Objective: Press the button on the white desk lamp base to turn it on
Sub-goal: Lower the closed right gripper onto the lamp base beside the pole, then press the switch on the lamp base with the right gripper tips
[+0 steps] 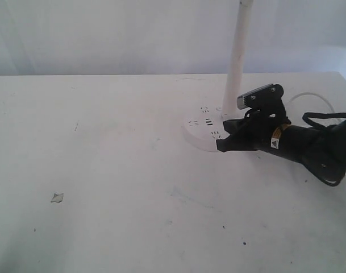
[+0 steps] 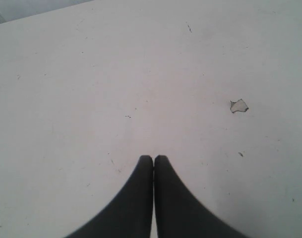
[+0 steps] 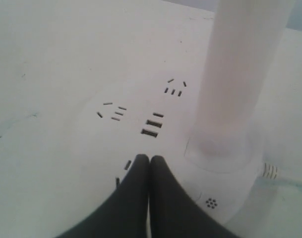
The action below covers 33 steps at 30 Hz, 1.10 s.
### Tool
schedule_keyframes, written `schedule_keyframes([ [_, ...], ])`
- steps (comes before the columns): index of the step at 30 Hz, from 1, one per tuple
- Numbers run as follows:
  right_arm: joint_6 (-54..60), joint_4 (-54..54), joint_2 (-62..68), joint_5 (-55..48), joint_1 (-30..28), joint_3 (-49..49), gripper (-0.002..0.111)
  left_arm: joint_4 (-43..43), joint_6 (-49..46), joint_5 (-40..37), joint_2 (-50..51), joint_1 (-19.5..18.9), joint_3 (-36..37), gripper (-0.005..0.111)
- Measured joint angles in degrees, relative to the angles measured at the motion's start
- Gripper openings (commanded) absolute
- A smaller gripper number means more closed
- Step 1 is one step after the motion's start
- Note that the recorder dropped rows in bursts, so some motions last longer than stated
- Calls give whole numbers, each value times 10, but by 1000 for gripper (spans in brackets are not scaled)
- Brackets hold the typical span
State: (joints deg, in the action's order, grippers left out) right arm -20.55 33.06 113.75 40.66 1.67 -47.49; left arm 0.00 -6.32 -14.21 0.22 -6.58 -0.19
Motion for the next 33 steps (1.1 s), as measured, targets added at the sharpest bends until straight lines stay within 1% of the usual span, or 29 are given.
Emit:
schedule_keyframes([
  [5, -6, -7, 8, -15, 0, -7, 0, 0, 0, 0, 0, 0, 0, 0],
  [12, -47, -49, 8, -84, 0, -28, 0, 0, 0, 0, 0, 0, 0, 0],
  [17, -138, -49, 8, -99, 0, -46, 0, 0, 0, 0, 0, 0, 0, 0],
  [20, -201, -24, 8, -116, 0, -59, 0, 0, 0, 0, 0, 0, 0, 0],
  [25, -316, 74, 9, -134, 0, -77, 0, 0, 0, 0, 0, 0, 0, 0],
  [28, -356, 106, 10, -137, 0, -89, 0, 0, 0, 0, 0, 0, 0, 0],
  [33, -392, 120, 22, -164, 0, -108, 0, 0, 0, 0, 0, 0, 0, 0],
])
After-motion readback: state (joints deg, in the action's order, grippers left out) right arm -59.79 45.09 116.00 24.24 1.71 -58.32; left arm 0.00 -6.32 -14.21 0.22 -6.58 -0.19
